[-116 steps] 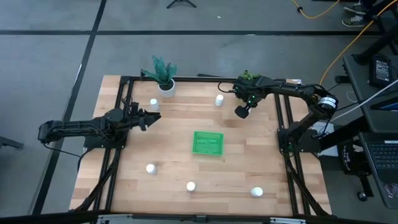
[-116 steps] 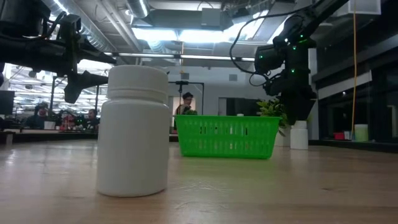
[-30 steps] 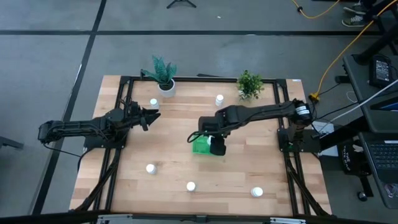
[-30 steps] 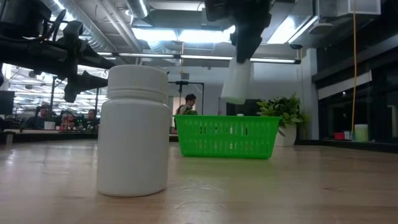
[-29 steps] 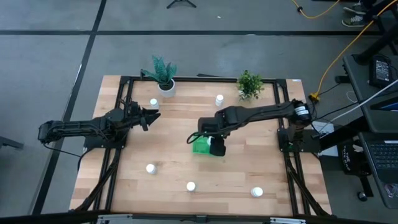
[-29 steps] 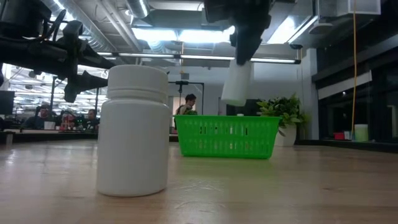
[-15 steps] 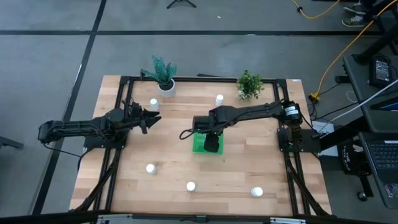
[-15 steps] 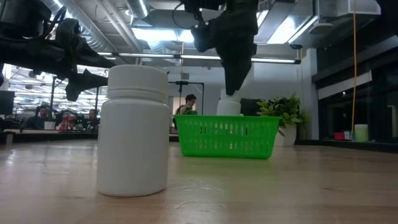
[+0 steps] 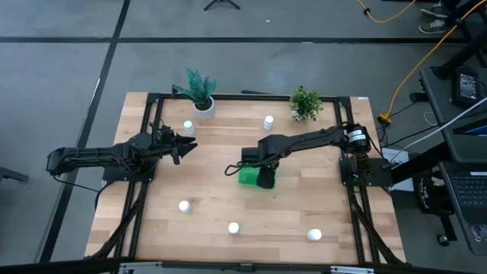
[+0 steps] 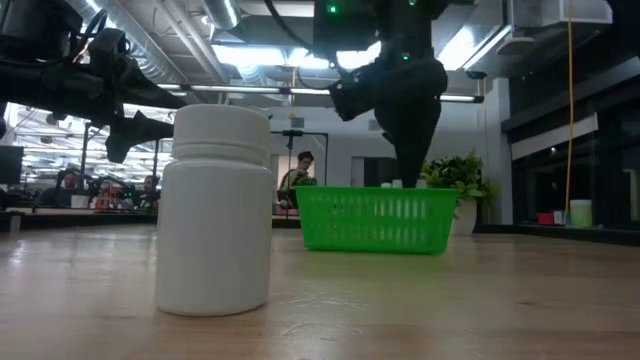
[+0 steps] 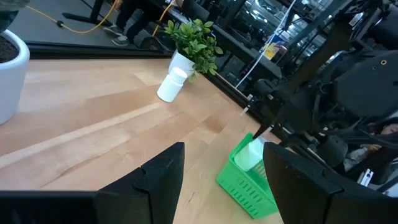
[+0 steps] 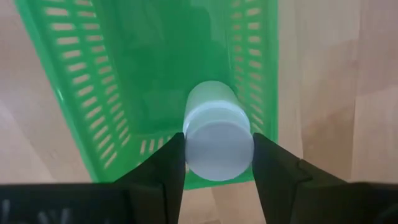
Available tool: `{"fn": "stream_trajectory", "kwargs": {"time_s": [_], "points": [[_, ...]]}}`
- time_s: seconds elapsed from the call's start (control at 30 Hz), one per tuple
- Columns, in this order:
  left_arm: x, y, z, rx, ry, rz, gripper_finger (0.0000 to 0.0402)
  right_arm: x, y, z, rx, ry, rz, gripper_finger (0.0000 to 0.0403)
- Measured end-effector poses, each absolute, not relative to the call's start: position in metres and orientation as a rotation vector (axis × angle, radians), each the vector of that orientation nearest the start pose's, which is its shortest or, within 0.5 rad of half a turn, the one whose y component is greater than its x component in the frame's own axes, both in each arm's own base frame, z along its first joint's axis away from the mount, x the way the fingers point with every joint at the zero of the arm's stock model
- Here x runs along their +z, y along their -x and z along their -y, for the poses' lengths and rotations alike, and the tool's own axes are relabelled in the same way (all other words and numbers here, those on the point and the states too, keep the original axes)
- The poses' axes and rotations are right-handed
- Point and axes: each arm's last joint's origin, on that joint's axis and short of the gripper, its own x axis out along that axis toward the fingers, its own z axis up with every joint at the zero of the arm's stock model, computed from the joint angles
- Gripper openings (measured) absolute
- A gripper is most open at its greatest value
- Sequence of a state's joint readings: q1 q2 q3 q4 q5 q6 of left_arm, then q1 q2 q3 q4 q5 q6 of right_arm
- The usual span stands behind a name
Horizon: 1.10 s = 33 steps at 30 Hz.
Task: Pick and place pill bottles into a basket
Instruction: Put the top right medicine bottle into the green basket
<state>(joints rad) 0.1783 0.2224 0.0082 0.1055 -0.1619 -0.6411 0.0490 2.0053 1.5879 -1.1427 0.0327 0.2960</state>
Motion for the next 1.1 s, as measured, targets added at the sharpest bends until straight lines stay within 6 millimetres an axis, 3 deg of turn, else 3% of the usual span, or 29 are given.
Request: {"fn": "stream_trajectory", "kwargs": {"time_s": [1.1], "points": [[0.1579, -0.1078, -0.0242, 0.363, 0.635, 0.004, 0.0212, 0.2032, -0.3806, -0.0182, -0.239, -0.222, -1.518, 0.0175]]}}
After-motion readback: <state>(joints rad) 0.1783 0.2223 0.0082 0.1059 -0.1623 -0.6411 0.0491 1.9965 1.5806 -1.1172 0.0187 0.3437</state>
